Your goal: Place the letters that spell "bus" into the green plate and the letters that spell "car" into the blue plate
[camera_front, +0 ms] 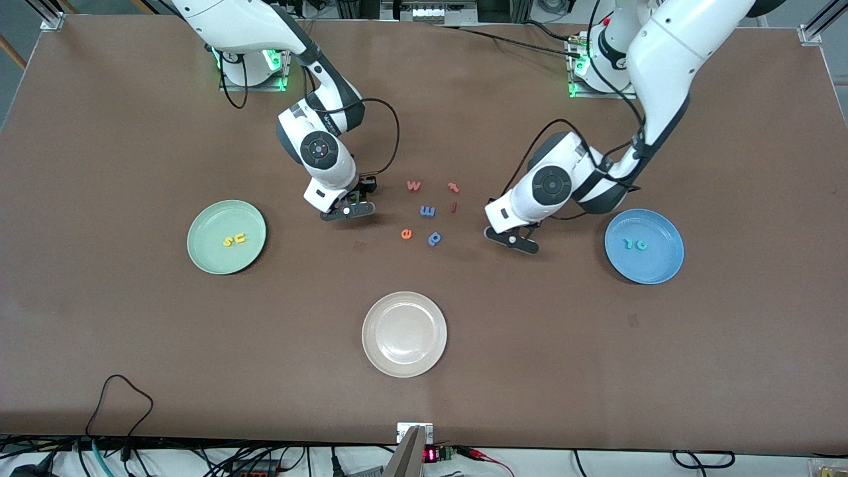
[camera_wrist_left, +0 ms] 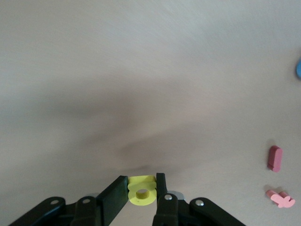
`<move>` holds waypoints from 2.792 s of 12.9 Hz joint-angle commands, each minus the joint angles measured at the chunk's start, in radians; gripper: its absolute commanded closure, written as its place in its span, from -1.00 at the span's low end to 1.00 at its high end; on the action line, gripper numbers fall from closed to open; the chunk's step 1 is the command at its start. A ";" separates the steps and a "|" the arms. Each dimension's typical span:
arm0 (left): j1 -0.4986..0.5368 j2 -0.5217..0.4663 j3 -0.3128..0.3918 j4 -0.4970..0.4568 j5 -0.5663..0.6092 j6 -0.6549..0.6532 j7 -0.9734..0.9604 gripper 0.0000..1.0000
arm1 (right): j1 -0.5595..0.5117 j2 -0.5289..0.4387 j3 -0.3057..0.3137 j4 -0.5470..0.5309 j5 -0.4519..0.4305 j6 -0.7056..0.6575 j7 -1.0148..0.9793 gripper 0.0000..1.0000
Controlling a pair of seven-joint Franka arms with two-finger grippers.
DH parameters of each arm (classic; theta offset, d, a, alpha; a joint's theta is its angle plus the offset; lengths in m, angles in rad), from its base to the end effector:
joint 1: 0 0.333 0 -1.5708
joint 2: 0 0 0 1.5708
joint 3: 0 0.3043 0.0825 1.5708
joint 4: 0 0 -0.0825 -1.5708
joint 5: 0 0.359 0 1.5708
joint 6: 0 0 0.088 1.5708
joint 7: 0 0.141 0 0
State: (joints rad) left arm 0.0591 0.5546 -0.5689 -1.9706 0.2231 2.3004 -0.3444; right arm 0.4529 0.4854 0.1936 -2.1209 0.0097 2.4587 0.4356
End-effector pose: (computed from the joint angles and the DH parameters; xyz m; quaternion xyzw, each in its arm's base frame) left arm 0.5052 -0.2716 0.1914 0.9864 -0.1369 -0.0831 0.0367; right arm 0.4256 0.3275 0.1495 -0.9920 -0.0932 0.0844 0.0057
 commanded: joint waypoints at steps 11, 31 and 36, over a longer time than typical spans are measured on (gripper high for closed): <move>0.491 -0.059 0.001 -0.050 0.097 -0.116 0.005 0.90 | -0.127 -0.132 -0.003 -0.010 -0.007 -0.052 -0.023 0.70; 0.608 -0.056 -0.158 0.402 0.162 -0.276 0.133 -1.00 | -0.559 -0.249 -0.048 0.221 0.006 -0.477 -0.406 -1.00; 0.545 -0.085 -0.168 0.553 0.127 -0.412 0.218 -1.00 | -0.505 -0.369 -0.176 0.433 0.012 -0.735 -0.406 -1.00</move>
State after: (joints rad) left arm 0.6419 0.4771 -0.7519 -1.4528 0.3597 1.9168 -0.1890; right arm -0.0850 0.1436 0.0729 -1.7595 0.0111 1.8121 0.0416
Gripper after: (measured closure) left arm 0.000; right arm 0.000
